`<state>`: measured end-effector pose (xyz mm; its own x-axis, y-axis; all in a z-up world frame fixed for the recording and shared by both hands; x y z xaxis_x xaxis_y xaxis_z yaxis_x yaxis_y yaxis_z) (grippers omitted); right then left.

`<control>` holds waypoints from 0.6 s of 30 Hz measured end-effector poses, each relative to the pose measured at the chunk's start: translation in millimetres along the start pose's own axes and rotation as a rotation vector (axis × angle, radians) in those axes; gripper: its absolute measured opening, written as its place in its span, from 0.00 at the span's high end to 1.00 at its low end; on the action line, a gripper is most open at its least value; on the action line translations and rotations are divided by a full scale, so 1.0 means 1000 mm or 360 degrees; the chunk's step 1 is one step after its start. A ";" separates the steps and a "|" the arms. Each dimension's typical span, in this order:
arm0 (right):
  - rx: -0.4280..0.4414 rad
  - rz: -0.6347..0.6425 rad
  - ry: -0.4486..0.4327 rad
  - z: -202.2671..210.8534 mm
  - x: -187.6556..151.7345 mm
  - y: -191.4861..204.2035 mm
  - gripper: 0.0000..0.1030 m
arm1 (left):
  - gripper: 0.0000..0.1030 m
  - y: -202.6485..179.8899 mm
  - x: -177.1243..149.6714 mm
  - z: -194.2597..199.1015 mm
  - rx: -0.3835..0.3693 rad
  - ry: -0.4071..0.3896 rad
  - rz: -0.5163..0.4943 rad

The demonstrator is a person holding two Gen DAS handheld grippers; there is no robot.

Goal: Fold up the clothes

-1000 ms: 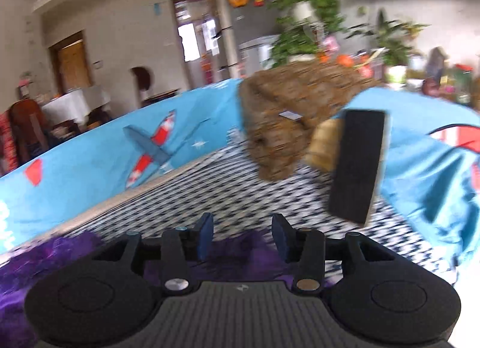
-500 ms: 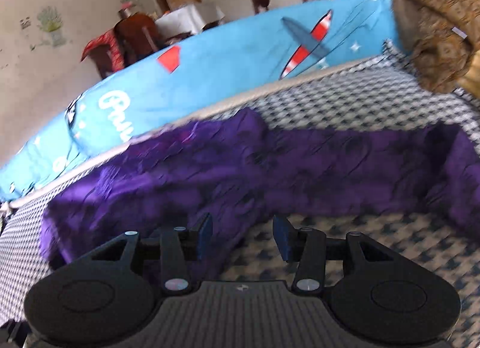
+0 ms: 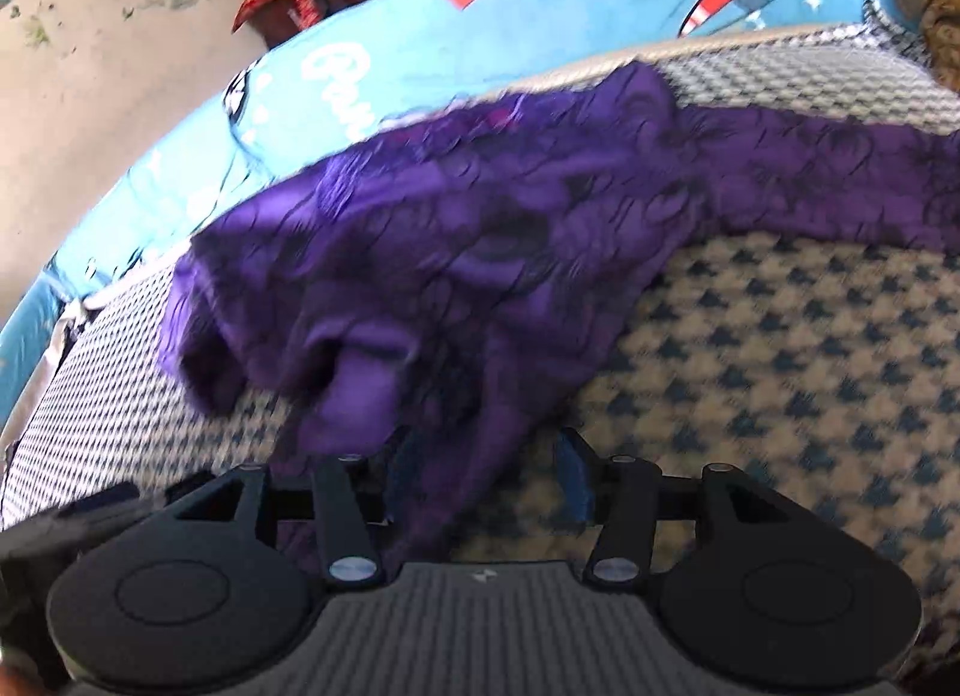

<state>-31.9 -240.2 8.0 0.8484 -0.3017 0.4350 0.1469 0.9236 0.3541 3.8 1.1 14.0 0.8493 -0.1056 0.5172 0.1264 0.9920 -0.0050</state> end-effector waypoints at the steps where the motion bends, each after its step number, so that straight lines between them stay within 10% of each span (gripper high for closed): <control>1: 0.0005 0.0006 0.0018 -0.002 -0.004 0.002 0.51 | 0.00 0.002 0.000 0.000 0.0002 0.0000 0.0008; 13: -0.0025 0.0352 -0.0048 -0.019 -0.034 0.052 0.47 | 0.00 0.009 0.005 0.000 0.0019 0.0004 0.0088; 18: -0.0071 0.0367 -0.0110 -0.022 -0.032 0.056 0.77 | 0.00 0.018 0.004 -0.003 0.0025 0.0018 0.0132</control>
Point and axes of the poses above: each gripper's, at about its wrist camera, not at the fingertips, and z roughly against the way its jaws point, y to its left, x to its top, the point moved 2 cm from there along -z, roughly the way its jaws point, and after that the axes turned 13 degrees about y, right-handed, at the moved point
